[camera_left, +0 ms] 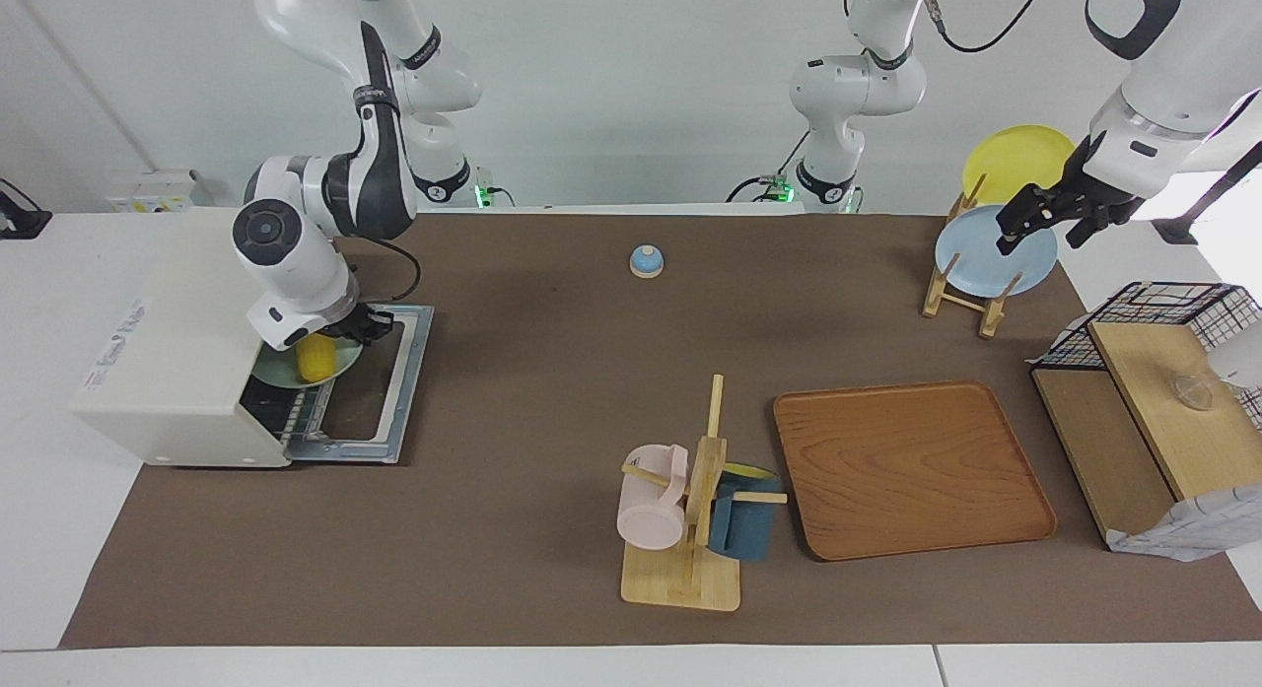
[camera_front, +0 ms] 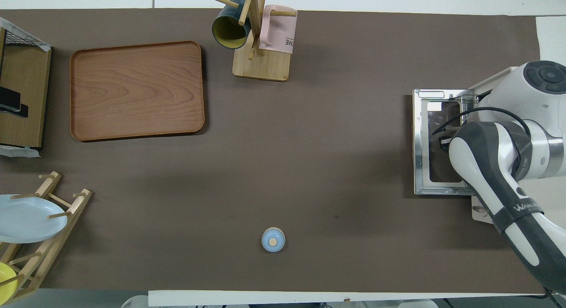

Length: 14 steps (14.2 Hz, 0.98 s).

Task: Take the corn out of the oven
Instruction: 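Pull the plate out of the oven and set it on the table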

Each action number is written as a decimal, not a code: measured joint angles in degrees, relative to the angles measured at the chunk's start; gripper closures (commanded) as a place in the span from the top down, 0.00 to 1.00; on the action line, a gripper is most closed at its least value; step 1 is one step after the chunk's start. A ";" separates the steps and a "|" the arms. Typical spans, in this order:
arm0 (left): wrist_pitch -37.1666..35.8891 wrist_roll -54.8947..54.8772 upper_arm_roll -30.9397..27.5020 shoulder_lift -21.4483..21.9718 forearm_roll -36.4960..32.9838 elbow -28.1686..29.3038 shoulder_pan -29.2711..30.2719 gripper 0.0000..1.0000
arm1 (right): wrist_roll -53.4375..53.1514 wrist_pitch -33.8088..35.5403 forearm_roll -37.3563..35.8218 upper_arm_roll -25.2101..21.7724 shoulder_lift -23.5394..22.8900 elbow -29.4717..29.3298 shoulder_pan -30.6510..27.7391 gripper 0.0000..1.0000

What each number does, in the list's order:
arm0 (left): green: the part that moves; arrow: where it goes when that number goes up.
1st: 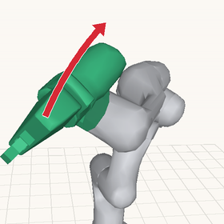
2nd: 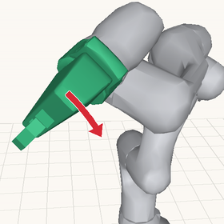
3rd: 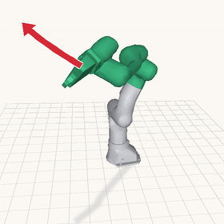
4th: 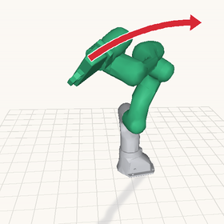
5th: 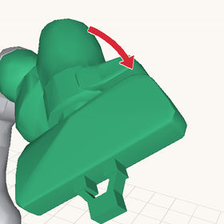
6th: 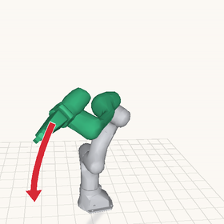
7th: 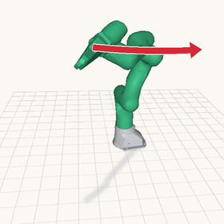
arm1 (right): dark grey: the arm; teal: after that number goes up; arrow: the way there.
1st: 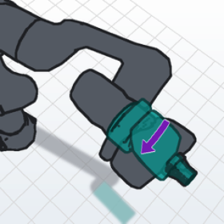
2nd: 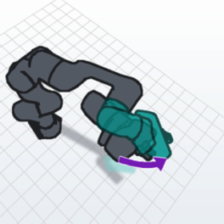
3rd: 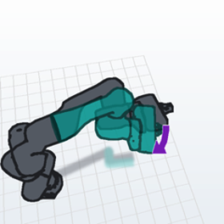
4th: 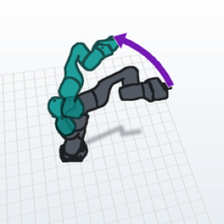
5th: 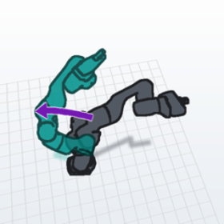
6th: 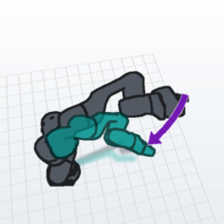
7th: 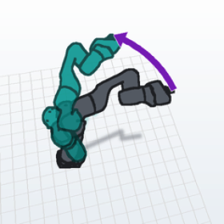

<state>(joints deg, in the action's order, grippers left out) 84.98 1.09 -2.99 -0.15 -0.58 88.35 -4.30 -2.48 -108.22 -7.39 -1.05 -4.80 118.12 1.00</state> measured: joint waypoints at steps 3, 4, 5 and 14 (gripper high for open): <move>0.00 0.00 0.00 0.00 0.00 0.00 0.00 1.00 | -1.28 5.13 -0.32 0.30 -1.11 -5.89 5.53 0.00; 0.00 0.00 0.00 0.00 0.00 0.00 0.00 1.00 | -3.67 7.40 -0.25 0.40 -2.27 -9.09 8.24 0.00; 0.00 0.00 0.00 0.00 0.00 0.00 0.00 1.00 | -7.46 10.06 -0.15 0.53 -4.13 -13.29 11.44 0.00; 0.00 0.00 0.02 0.00 0.00 0.00 0.00 1.00 | -43.68 11.99 4.31 4.54 -35.07 -52.86 35.65 0.00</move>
<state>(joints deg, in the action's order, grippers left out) 84.98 1.09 -2.97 -0.15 -0.58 88.35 -4.30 -46.16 -96.23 -3.08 3.49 -39.87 65.26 36.65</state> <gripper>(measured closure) 0.000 0.974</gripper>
